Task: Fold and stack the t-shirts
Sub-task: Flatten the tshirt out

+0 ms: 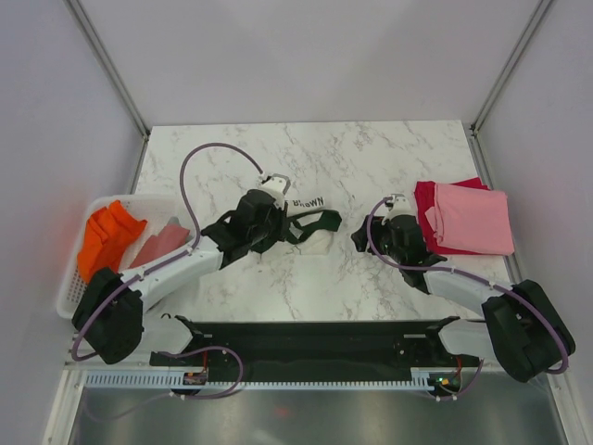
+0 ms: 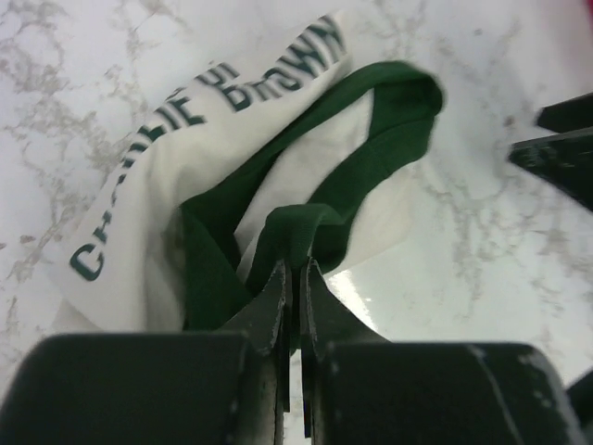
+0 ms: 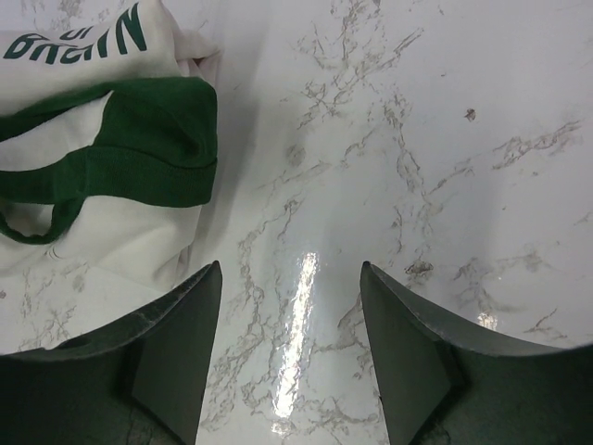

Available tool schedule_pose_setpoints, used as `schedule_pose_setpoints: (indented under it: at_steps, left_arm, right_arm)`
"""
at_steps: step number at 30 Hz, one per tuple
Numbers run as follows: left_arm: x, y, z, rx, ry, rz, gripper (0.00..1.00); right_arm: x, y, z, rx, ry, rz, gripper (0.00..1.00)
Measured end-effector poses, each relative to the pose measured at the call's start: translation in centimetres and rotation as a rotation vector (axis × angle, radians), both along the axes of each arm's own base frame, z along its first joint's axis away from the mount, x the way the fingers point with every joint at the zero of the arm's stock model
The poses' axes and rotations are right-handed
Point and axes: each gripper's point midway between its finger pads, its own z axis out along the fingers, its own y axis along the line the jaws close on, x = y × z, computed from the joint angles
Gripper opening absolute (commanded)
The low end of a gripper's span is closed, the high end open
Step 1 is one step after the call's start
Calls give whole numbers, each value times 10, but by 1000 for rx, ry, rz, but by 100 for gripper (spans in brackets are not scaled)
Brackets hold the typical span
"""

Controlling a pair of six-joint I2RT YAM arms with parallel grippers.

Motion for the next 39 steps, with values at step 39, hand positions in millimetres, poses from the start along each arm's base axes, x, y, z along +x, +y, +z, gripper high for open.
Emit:
schedule_pose_setpoints:
  at_steps: [39]
  left_arm:
    - [14, 163, 3, -530, 366, 845, 2]
  right_arm:
    - [-14, -72, 10, -87, -71, -344, 66]
